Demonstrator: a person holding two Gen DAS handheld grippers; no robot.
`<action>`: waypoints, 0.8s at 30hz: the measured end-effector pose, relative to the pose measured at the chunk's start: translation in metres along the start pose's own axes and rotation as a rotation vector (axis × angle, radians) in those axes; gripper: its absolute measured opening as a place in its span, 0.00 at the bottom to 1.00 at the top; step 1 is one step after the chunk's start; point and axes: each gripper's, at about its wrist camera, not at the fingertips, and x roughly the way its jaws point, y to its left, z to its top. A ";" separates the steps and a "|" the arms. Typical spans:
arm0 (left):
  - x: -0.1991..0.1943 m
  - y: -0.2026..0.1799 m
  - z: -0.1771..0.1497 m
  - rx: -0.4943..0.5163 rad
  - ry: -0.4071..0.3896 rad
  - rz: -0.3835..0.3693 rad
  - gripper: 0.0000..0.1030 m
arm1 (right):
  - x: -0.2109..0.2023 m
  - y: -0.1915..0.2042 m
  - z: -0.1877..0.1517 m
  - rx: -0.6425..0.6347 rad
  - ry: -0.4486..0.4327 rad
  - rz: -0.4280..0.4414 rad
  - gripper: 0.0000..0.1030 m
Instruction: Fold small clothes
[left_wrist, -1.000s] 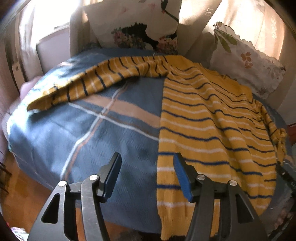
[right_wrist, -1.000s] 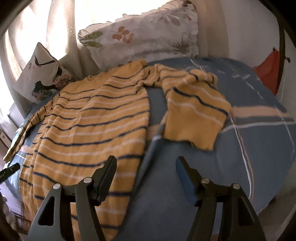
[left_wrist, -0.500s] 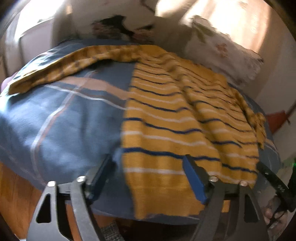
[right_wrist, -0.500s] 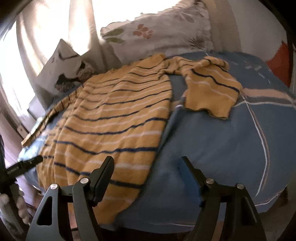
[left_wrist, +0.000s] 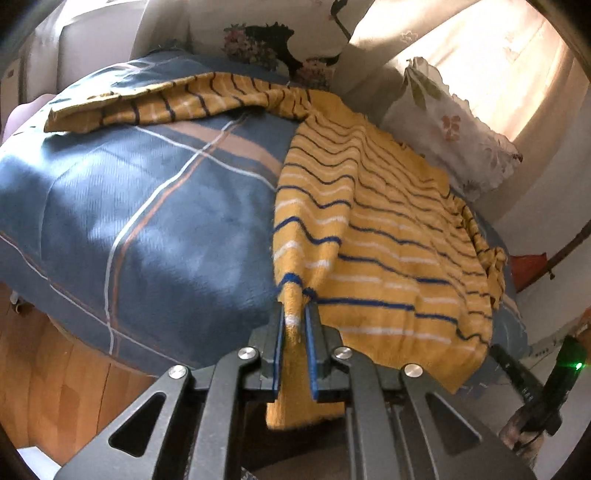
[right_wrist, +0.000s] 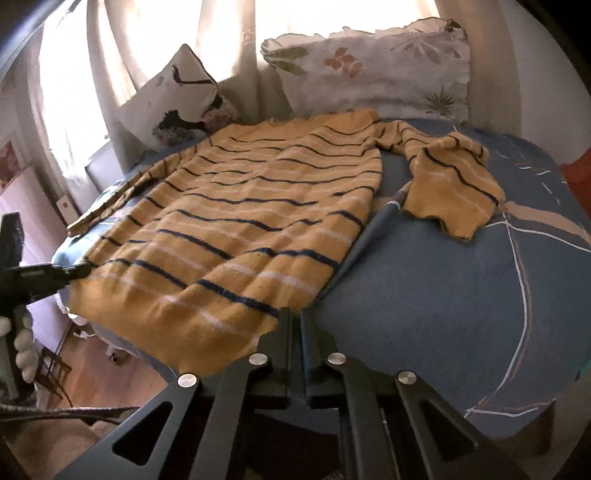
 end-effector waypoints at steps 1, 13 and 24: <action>0.000 0.002 0.000 0.003 -0.003 -0.015 0.11 | -0.004 -0.005 0.004 0.013 -0.019 -0.006 0.05; -0.046 -0.005 0.044 0.026 -0.220 -0.030 0.42 | 0.008 -0.100 0.054 0.189 -0.130 -0.309 0.69; 0.015 -0.077 0.077 0.145 -0.129 -0.080 0.43 | 0.089 -0.072 0.097 -0.115 -0.064 -0.380 0.21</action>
